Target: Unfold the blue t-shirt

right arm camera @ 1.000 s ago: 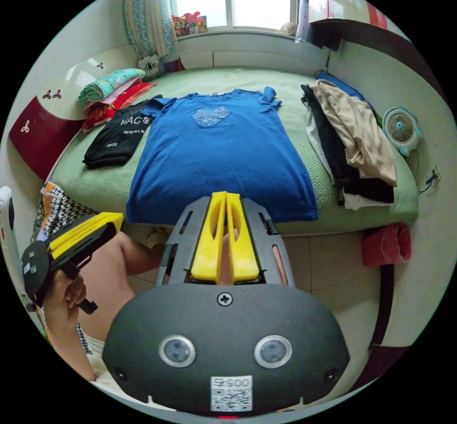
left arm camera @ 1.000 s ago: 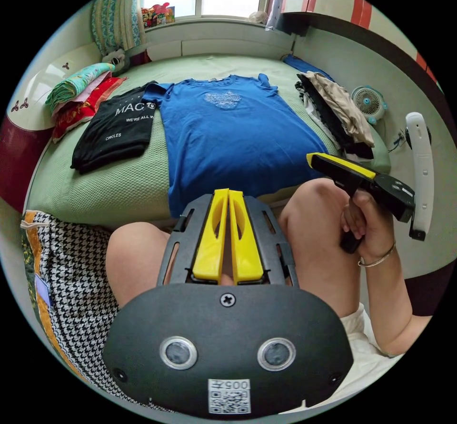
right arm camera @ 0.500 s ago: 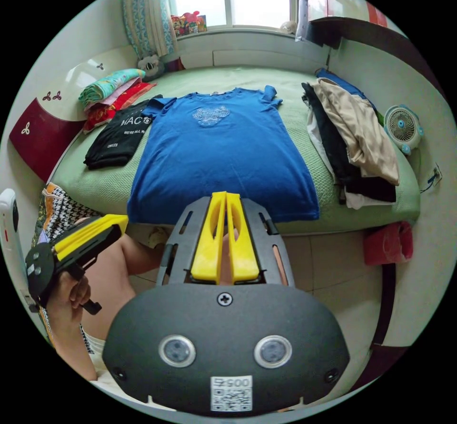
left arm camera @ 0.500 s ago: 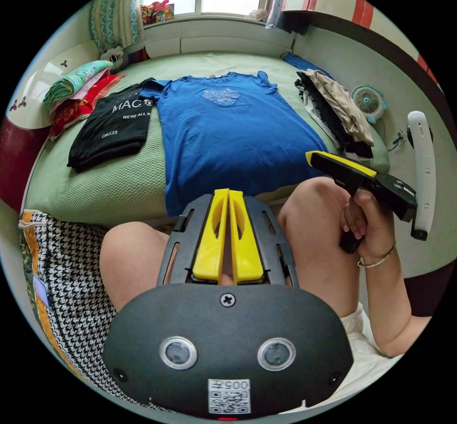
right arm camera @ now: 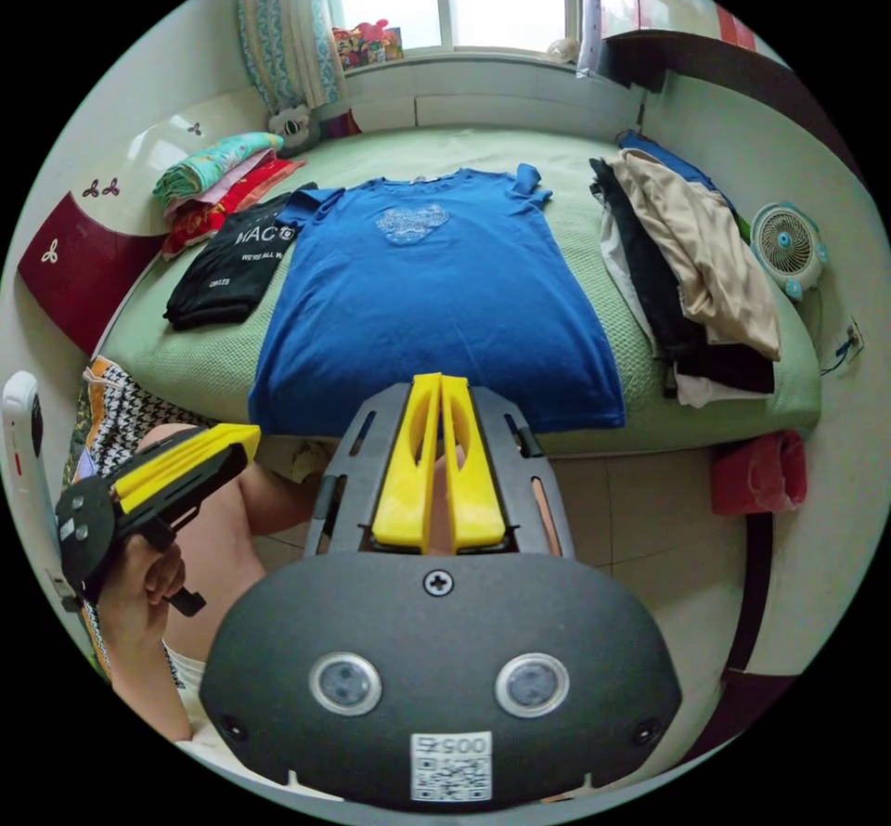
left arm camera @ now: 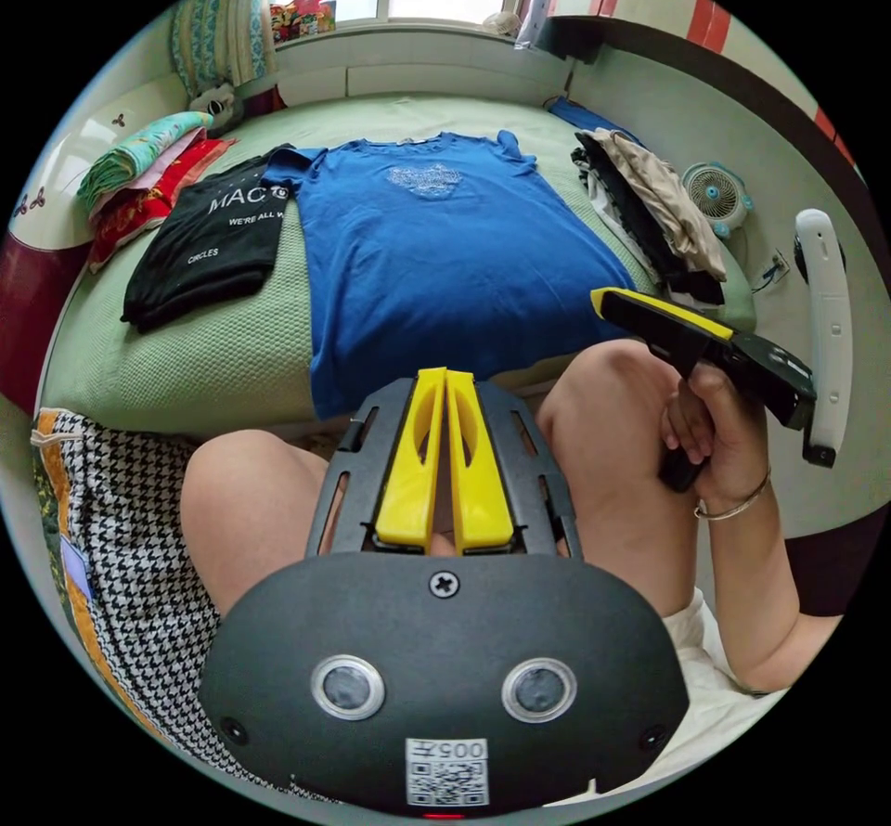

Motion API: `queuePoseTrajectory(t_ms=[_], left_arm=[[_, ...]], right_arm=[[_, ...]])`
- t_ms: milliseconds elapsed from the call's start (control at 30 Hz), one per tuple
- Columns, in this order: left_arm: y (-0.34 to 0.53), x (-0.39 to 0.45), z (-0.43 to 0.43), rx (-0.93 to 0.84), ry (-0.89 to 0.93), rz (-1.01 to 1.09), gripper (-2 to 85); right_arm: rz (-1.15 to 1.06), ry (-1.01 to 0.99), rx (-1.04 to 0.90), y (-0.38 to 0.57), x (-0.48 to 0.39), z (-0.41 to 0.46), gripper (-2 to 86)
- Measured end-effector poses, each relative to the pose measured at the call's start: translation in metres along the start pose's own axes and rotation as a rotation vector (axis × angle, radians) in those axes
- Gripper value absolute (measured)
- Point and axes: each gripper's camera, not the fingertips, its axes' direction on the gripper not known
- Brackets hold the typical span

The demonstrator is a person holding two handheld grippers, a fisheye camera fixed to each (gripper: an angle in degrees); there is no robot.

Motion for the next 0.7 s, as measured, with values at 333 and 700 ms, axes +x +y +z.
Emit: queuePoseTrajectory(t_ms=[333,700], left_arm=[[-0.025,-0.016,0.002,0.0,0.003,0.001,-0.7],[-0.053,-0.037,0.004,-0.001,0.018,-0.008,-0.7]], right_arm=[[-0.015,0.004,-0.018,-0.018,-0.001,0.009,-1.1],[-0.004,-0.009,-0.022,-0.039,0.006,0.016,-1.1]])
